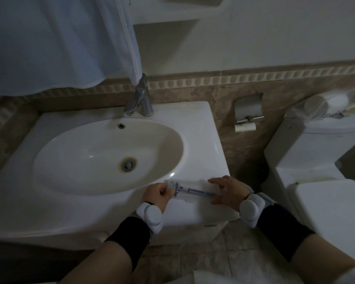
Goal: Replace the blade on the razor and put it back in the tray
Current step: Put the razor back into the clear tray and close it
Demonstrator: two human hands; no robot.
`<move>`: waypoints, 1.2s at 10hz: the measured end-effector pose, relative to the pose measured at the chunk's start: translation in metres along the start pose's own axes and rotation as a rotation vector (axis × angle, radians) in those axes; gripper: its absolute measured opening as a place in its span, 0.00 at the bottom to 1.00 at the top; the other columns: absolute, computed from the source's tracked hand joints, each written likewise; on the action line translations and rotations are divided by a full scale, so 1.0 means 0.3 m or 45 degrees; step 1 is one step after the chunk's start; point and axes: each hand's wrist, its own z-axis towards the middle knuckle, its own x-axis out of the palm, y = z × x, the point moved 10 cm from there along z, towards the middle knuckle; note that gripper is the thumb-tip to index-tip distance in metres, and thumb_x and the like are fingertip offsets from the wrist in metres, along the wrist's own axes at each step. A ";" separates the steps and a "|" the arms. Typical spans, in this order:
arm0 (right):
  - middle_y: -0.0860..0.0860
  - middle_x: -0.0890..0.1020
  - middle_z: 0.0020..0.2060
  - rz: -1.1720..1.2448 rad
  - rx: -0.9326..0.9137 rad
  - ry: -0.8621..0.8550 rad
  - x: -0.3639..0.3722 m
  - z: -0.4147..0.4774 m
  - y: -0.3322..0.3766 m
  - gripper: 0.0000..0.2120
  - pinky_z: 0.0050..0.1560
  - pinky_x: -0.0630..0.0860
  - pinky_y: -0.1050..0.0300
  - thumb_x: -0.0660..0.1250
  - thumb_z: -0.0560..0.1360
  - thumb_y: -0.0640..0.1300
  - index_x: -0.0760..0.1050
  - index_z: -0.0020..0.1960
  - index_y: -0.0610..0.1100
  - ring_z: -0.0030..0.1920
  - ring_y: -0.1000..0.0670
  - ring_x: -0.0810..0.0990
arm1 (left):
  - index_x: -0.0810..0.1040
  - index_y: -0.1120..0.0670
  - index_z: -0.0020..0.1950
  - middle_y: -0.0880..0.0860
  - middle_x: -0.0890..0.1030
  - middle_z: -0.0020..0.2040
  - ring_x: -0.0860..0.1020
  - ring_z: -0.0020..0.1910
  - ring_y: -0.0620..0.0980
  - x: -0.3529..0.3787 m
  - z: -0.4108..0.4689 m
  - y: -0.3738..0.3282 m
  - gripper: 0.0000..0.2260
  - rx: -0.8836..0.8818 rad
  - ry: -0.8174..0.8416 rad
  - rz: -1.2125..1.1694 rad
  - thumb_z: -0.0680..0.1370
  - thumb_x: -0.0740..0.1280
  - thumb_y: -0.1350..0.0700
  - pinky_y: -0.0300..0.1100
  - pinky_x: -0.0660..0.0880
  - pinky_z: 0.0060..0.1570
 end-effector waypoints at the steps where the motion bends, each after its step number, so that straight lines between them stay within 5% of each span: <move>1: 0.48 0.68 0.68 -0.027 0.004 0.000 0.001 -0.002 0.002 0.28 0.69 0.62 0.57 0.68 0.72 0.48 0.63 0.70 0.51 0.68 0.48 0.66 | 0.62 0.53 0.23 0.61 0.69 0.29 0.67 0.34 0.50 0.003 0.008 -0.005 0.22 0.019 -0.002 0.026 0.75 0.63 0.48 0.41 0.62 0.36; 2: 0.48 0.68 0.68 -0.070 -0.002 0.006 0.001 -0.003 0.007 0.28 0.69 0.62 0.57 0.67 0.73 0.49 0.62 0.70 0.51 0.69 0.48 0.65 | 0.66 0.53 0.25 0.53 0.69 0.26 0.68 0.33 0.50 0.007 0.008 -0.004 0.20 0.021 0.021 0.004 0.75 0.63 0.48 0.41 0.63 0.36; 3: 0.48 0.68 0.67 -0.076 -0.003 0.007 0.000 -0.012 0.010 0.28 0.69 0.62 0.57 0.67 0.73 0.49 0.61 0.71 0.52 0.68 0.48 0.66 | 0.78 0.55 0.37 0.54 0.77 0.34 0.74 0.37 0.50 0.003 0.000 -0.016 0.11 0.028 0.027 -0.110 0.74 0.65 0.51 0.39 0.67 0.40; 4: 0.47 0.68 0.67 -0.082 0.002 0.006 0.002 -0.013 0.009 0.29 0.67 0.63 0.59 0.66 0.73 0.50 0.60 0.71 0.52 0.67 0.48 0.67 | 0.78 0.54 0.38 0.56 0.77 0.38 0.74 0.40 0.50 -0.008 -0.009 -0.024 0.06 0.031 -0.003 -0.121 0.75 0.65 0.56 0.41 0.69 0.43; 5: 0.47 0.70 0.66 -0.001 0.049 0.025 0.004 -0.014 -0.003 0.31 0.66 0.65 0.60 0.66 0.73 0.48 0.57 0.72 0.51 0.65 0.48 0.70 | 0.80 0.61 0.46 0.60 0.83 0.43 0.80 0.45 0.55 0.005 -0.021 -0.021 0.11 0.015 -0.008 -0.169 0.76 0.64 0.54 0.47 0.75 0.49; 6: 0.46 0.73 0.65 0.313 0.175 -0.026 -0.006 -0.015 -0.034 0.30 0.65 0.67 0.58 0.66 0.74 0.45 0.58 0.72 0.46 0.65 0.47 0.72 | 0.77 0.65 0.55 0.63 0.81 0.55 0.78 0.55 0.58 -0.014 -0.044 0.006 0.13 -0.118 -0.089 -0.269 0.76 0.64 0.57 0.45 0.72 0.56; 8: 0.34 0.77 0.51 1.047 0.473 -0.269 0.008 -0.016 -0.118 0.18 0.66 0.69 0.40 0.59 0.78 0.38 0.68 0.64 0.28 0.53 0.36 0.76 | 0.71 0.73 0.56 0.71 0.74 0.61 0.72 0.61 0.66 0.004 -0.076 0.059 0.17 -0.446 -0.124 -0.579 0.78 0.58 0.59 0.53 0.68 0.63; 9: 0.27 0.70 0.63 1.184 0.492 -0.303 0.012 -0.016 -0.117 0.17 0.68 0.64 0.36 0.55 0.79 0.35 0.66 0.63 0.26 0.65 0.29 0.68 | 0.56 0.66 0.70 0.63 0.67 0.70 0.68 0.67 0.59 0.051 -0.067 0.095 0.21 -0.582 -0.098 -0.783 0.79 0.54 0.61 0.47 0.63 0.67; 10: 0.29 0.68 0.66 1.427 0.588 -0.328 0.026 -0.040 -0.098 0.17 0.70 0.63 0.40 0.55 0.78 0.35 0.65 0.65 0.27 0.67 0.32 0.67 | 0.67 0.63 0.66 0.63 0.69 0.69 0.68 0.68 0.59 0.062 -0.087 0.074 0.26 -0.631 -0.172 -0.965 0.79 0.49 0.44 0.52 0.60 0.71; 11: 0.41 0.69 0.68 0.827 0.427 -0.293 -0.030 -0.041 -0.073 0.17 0.66 0.64 0.57 0.55 0.78 0.36 0.64 0.66 0.34 0.68 0.44 0.69 | 0.68 0.65 0.65 0.64 0.68 0.69 0.67 0.68 0.60 0.089 -0.076 0.060 0.32 -0.597 -0.213 -1.040 0.77 0.47 0.40 0.52 0.60 0.72; 12: 0.41 0.68 0.69 0.842 0.437 -0.318 -0.043 -0.052 -0.085 0.17 0.58 0.70 0.60 0.54 0.79 0.36 0.63 0.67 0.34 0.68 0.43 0.68 | 0.68 0.66 0.65 0.65 0.68 0.69 0.67 0.68 0.61 0.082 -0.084 0.030 0.31 -0.518 -0.222 -0.968 0.78 0.47 0.41 0.50 0.60 0.71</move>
